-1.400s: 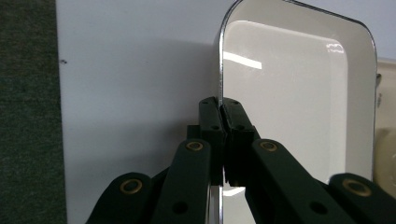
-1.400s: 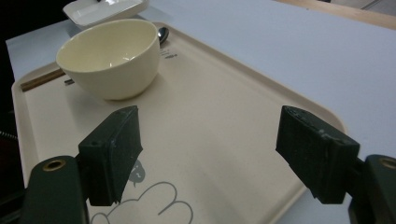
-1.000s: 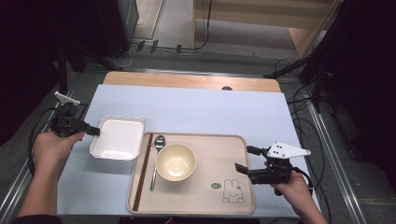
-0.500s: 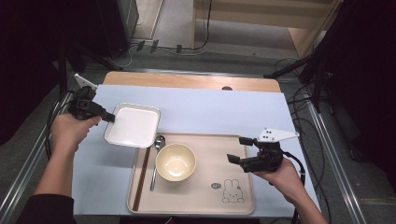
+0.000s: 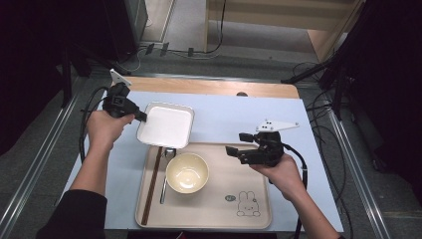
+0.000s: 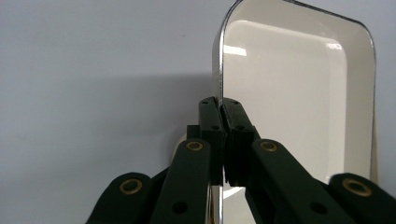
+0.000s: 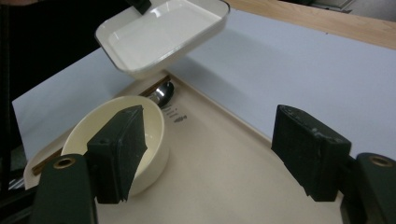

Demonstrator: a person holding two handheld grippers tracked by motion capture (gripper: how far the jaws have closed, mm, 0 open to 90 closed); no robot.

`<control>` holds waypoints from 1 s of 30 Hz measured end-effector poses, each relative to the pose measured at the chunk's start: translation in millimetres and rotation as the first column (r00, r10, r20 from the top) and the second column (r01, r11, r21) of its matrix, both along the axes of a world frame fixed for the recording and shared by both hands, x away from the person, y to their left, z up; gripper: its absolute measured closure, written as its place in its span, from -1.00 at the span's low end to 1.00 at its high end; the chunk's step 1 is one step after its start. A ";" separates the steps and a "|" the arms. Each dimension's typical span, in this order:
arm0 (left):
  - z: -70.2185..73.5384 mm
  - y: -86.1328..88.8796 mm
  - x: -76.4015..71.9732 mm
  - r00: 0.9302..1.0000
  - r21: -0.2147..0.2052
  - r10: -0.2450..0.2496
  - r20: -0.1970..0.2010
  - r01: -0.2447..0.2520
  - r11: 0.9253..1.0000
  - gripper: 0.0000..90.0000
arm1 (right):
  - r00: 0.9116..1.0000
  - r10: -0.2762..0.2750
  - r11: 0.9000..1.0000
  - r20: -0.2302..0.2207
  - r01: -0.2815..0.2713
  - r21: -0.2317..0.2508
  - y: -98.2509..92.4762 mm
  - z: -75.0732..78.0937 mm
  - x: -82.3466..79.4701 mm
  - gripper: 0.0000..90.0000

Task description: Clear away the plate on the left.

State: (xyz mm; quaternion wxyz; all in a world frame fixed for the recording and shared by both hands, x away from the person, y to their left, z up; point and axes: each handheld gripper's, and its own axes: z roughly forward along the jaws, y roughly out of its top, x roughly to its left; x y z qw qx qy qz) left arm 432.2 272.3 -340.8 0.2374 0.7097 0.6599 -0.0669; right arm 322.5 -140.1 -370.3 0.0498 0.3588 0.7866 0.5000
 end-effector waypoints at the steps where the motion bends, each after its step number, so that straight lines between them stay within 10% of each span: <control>1: -0.8 -4.0 1.0 1.000 -0.006 0.000 0.002 0.000 1.000 0.99 | 1.000 -0.008 1.000 -0.009 0.008 0.003 3.1 0.1 2.2 -0.40; 19: -8.0 -56.5 8.8 1.000 0.002 -0.022 0.013 0.022 1.000 0.98 | 0.975 -0.187 0.980 -0.124 0.177 -0.087 45.4 11.9 42.8 0.01; 30: -16.6 -68.0 7.5 1.000 -0.049 -0.014 0.005 0.014 0.999 0.98 | 0.900 -0.334 0.942 -0.280 0.306 -0.140 61.1 -3.3 59.5 0.43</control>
